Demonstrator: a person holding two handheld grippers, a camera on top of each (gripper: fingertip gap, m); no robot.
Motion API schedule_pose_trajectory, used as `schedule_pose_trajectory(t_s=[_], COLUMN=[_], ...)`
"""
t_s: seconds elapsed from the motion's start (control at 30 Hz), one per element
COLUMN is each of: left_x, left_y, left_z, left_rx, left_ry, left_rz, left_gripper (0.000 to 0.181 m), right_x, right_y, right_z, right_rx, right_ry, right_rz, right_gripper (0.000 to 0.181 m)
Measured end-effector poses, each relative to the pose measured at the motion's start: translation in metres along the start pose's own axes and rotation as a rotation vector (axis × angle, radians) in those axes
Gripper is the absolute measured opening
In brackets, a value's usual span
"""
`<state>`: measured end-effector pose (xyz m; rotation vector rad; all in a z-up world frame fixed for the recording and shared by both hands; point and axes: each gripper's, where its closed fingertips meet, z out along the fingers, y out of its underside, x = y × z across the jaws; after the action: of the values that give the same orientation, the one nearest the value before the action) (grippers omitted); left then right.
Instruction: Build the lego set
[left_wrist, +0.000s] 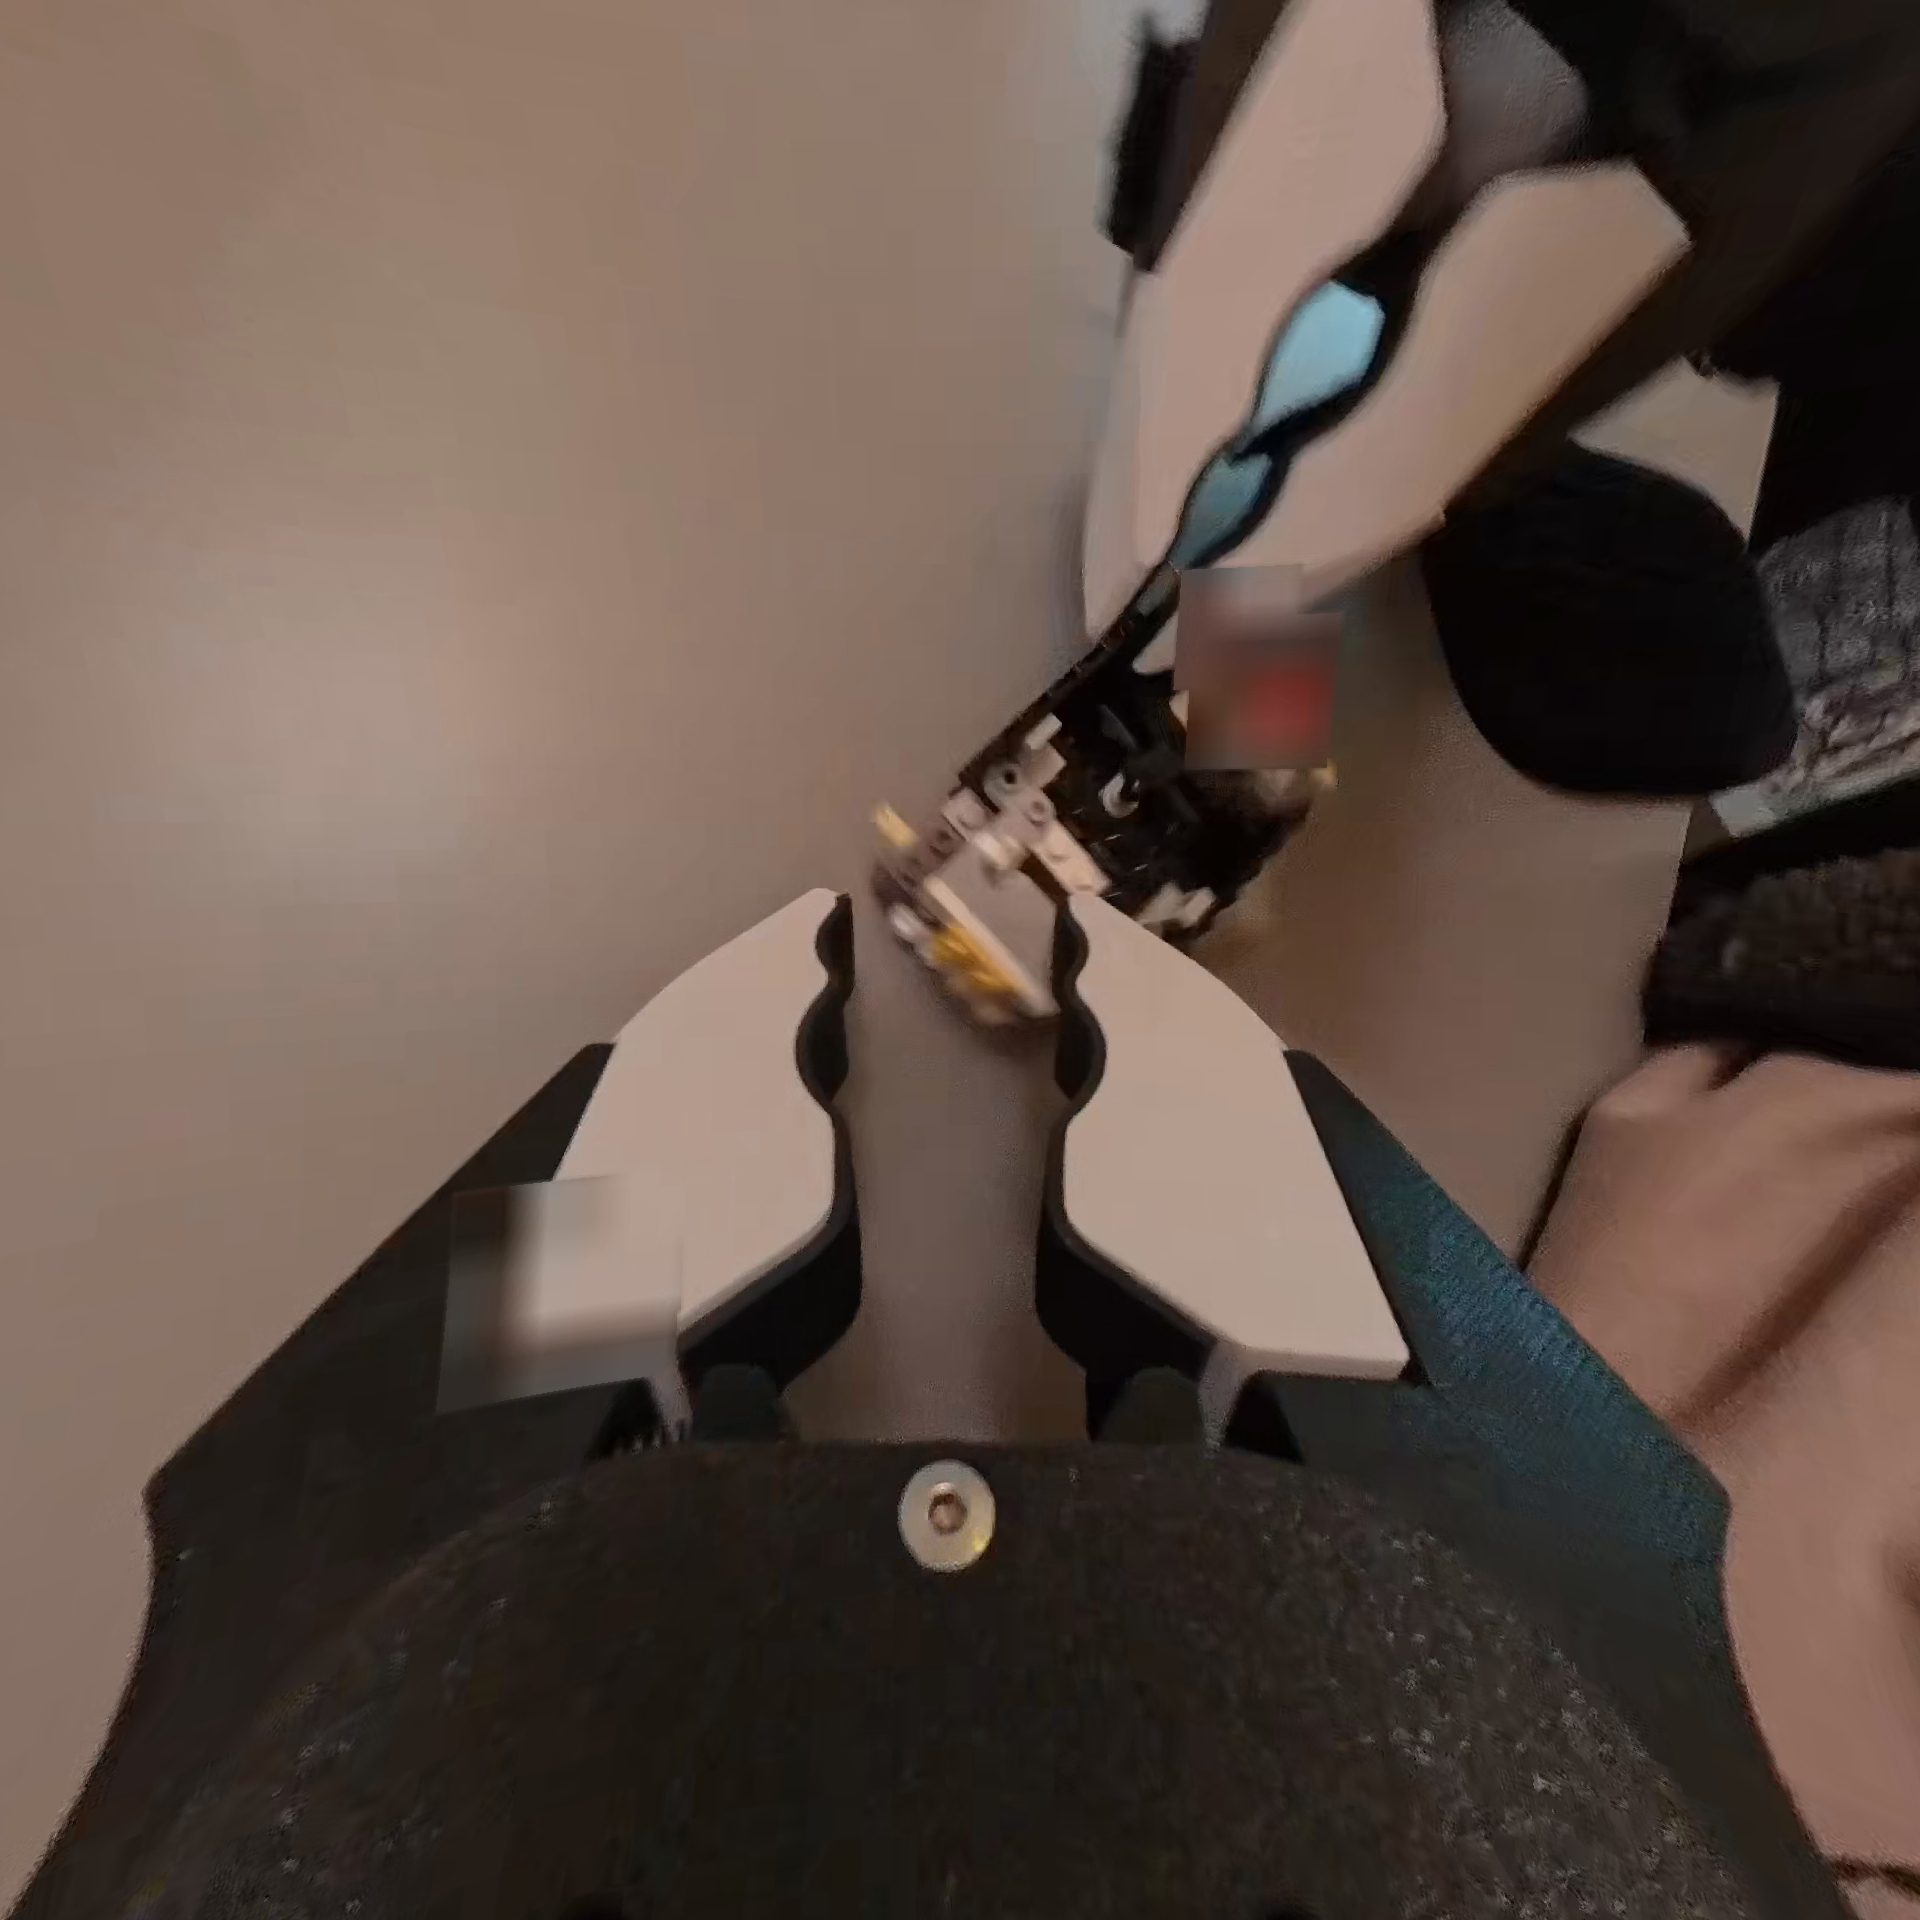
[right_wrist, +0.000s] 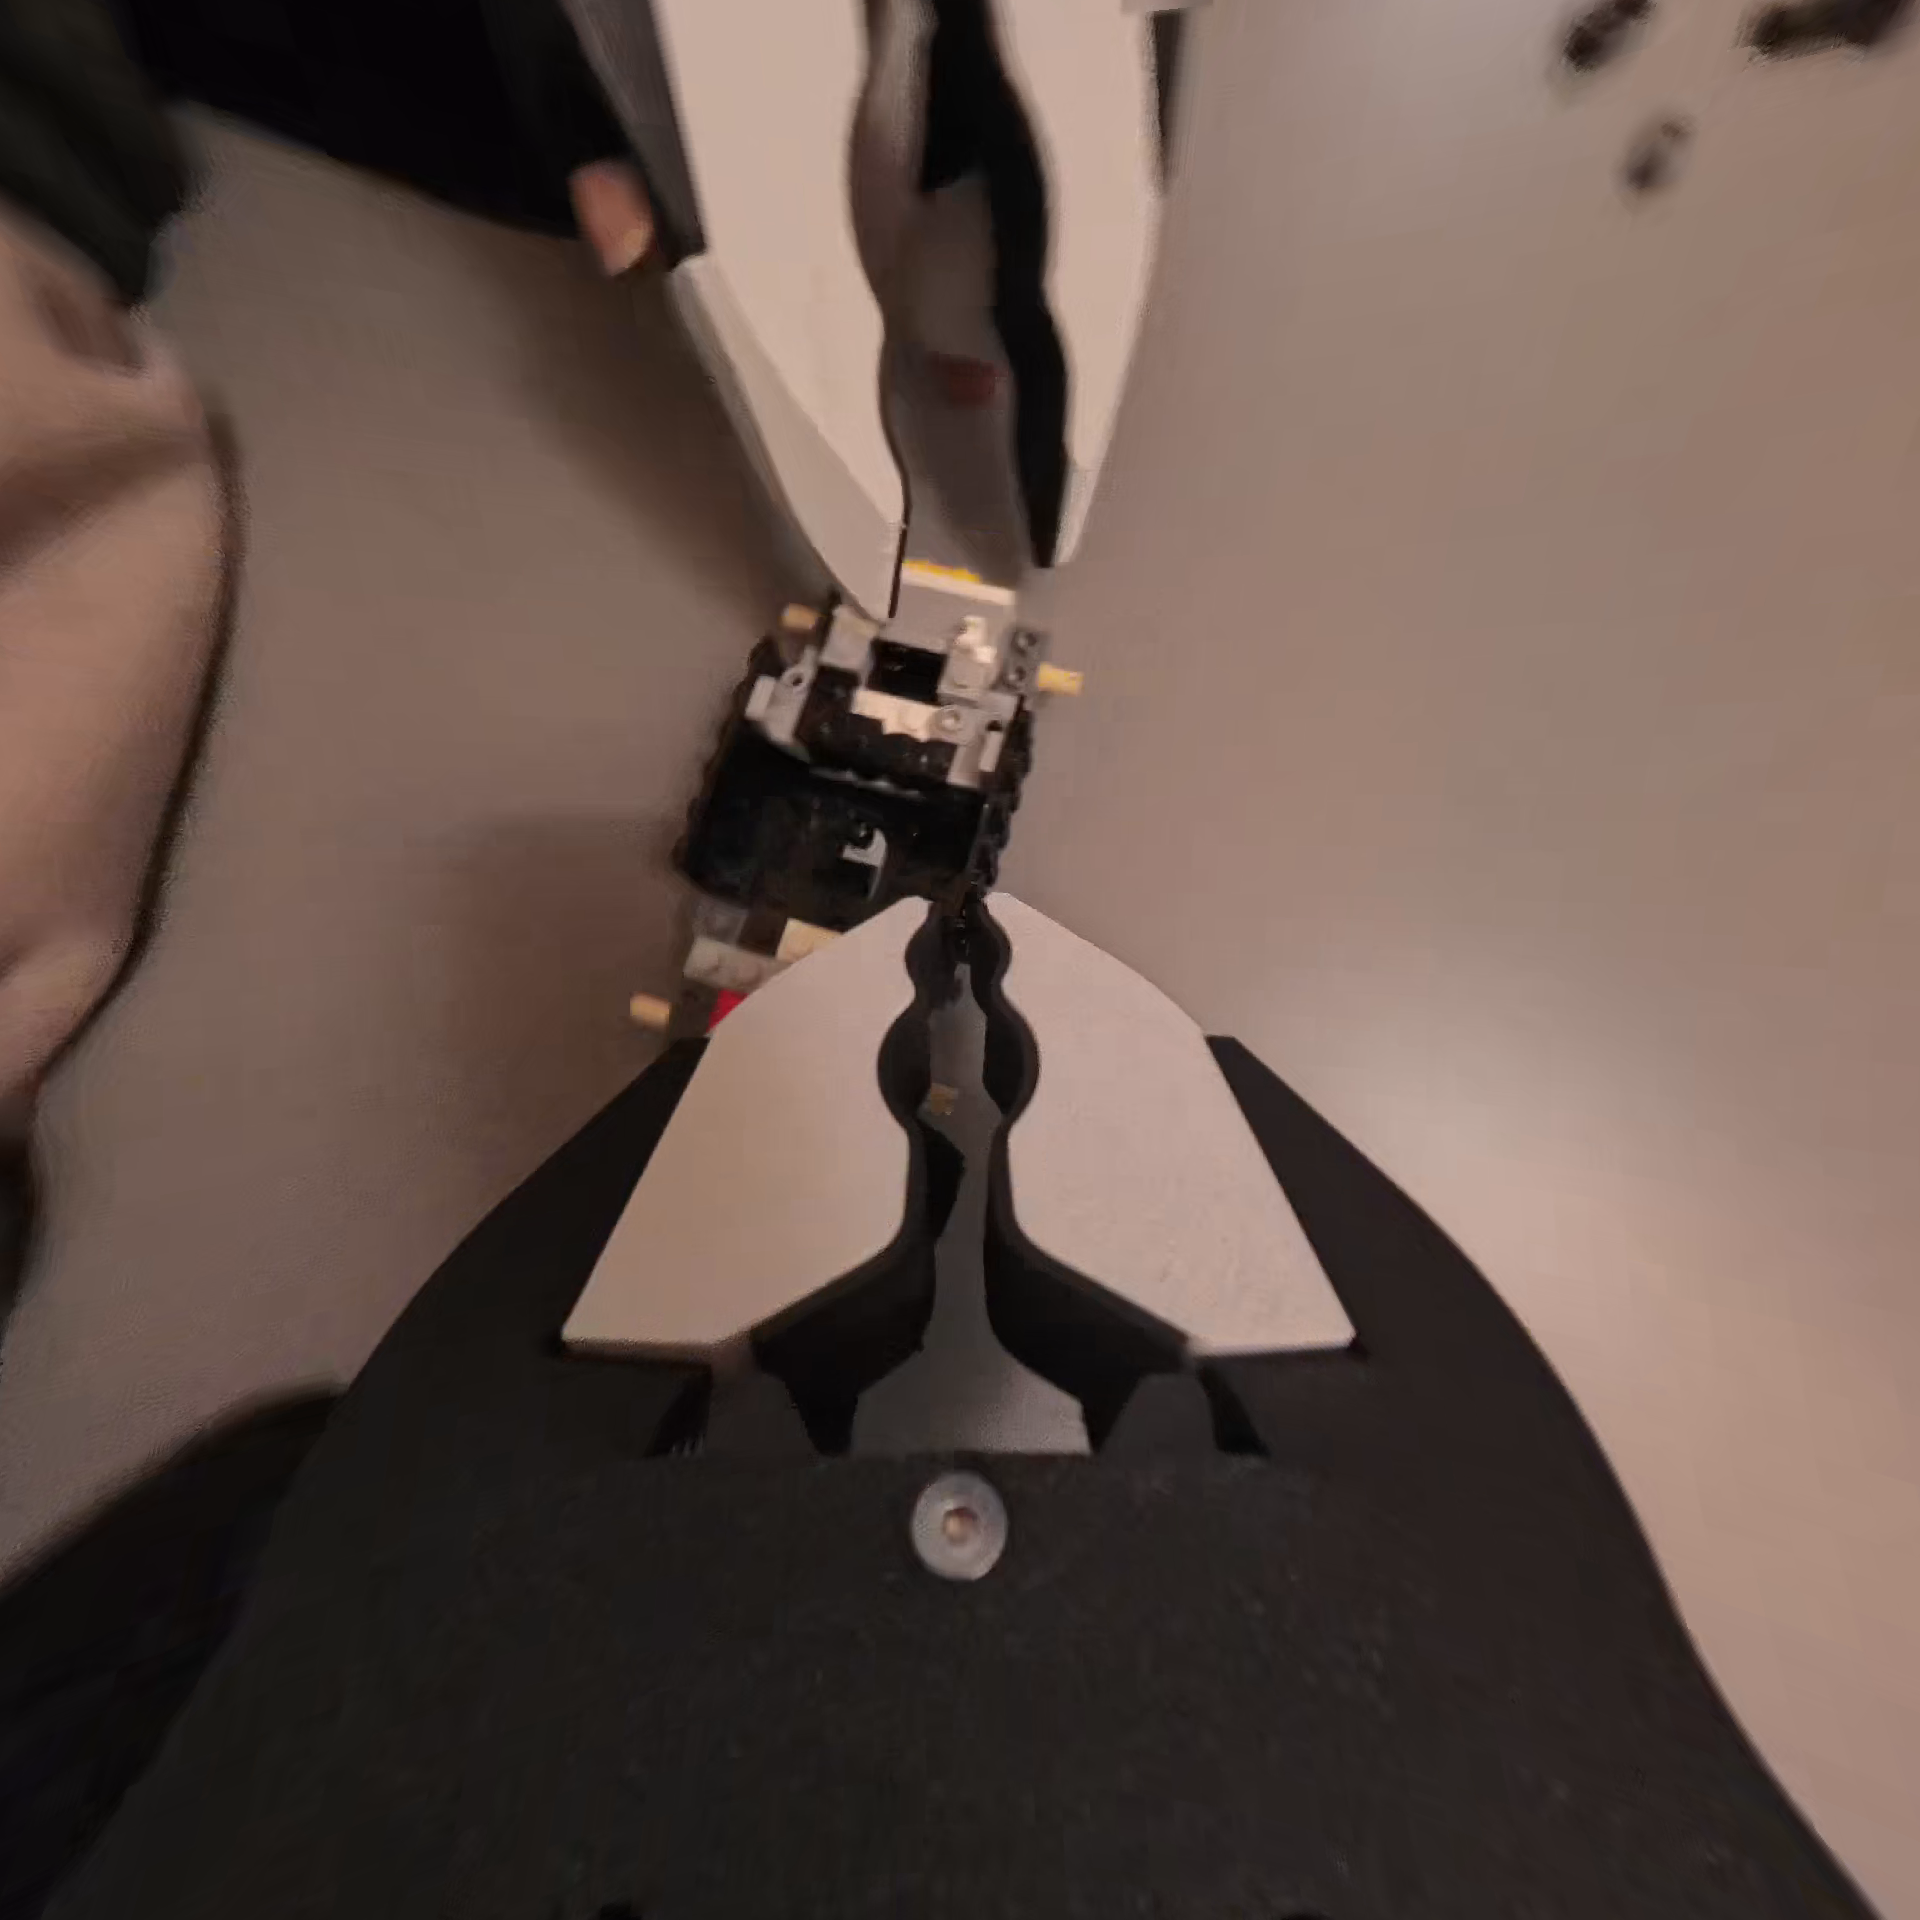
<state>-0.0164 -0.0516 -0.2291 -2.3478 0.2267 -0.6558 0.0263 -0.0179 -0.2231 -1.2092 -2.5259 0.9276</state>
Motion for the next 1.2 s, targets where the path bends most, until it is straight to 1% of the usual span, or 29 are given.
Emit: schedule_pose_trajectory(t_s=[0.07,0.1,0.13,0.2,0.23,0.27,0.33,0.37,0.47,0.5,0.57,0.67,0.73,0.8,1.0,1.1,1.2], left_x=[0.005,0.009,0.016,0.03,0.032,0.029,0.021,0.019,0.018,0.017,0.018,0.018,0.018,0.021,0.022,0.023,0.022], left_y=[0.003,0.005,0.009,0.015,0.016,0.016,0.014,0.013,0.013,0.013,0.013,0.012,0.012,0.013,0.013,0.014,0.013], left_z=[-0.005,-0.004,-0.003,0.003,0.006,0.008,0.01,0.01,0.011,0.011,0.012,0.012,0.013,0.013,0.012,0.012,0.011], left_rx=[-0.001,-0.006,-0.029,-0.057,-0.06,-0.059,-0.045,-0.038,-0.039,-0.038,-0.033,-0.024,-0.023,-0.023,-0.02,-0.016,-0.01], left_ry=[0.021,0.042,0.079,0.131,0.123,0.095,0.039,0.023,-0.018,-0.028,-0.03,-0.028,-0.042,-0.044,-0.044,-0.019,-0.007], left_rz=[0.104,0.163,0.212,0.271,0.294,0.312,0.332,0.348,0.417,0.433,0.429,0.417,0.429,0.44,0.432,0.42,0.402], left_gripper=[0.043,0.051,0.058,0.058,0.058,0.058,0.043,0.04,0.04,0.04,0.04,0.04,0.04,0.034,0.035,0.038,0.04], right_x=[0.001,0.003,0.008,0.012,0.012,0.011,0.013,0.013,0.018,0.016,0.004,-0.009,-0.01,-0.007,-0.002,0.002,0.003], right_y=[-0.006,-0.006,-0.006,-0.003,-0.002,-0.002,-0.002,-0.002,-0.004,-0.009,-0.016,-0.017,-0.014,-0.01,-0.004,-0.003,-0.004], right_z=[0.001,0.003,0.007,0.013,0.016,0.017,0.016,0.015,0.006,0.001,-0.005,0.004,0.013,0.019,0.025,0.028,0.03], right_rx=[-0.005,-0.024,-0.045,-0.098,-0.107,-0.098,-0.063,-0.045,0.009,0.041,0.077,0.06,0.047,0.032,-0.092,-0.186,-0.248], right_ry=[-0.124,-0.165,-0.175,-0.172,-0.165,-0.157,-0.109,-0.079,0.072,0.112,0.147,0.183,0.198,0.223,0.215,0.237,0.218], right_rz=[-0.059,-0.077,-0.089,-0.101,-0.102,-0.095,-0.056,-0.038,-0.005,0.009,0.055,0.2,0.294,0.33,0.312,0.238,0.184], right_gripper=[0.003,0.003,0.003,0.003,0.003,0.003,0.003,0.003,0.01,0.01,0.009,0.008,0.011,0.014,0.015,0.013,0.011])
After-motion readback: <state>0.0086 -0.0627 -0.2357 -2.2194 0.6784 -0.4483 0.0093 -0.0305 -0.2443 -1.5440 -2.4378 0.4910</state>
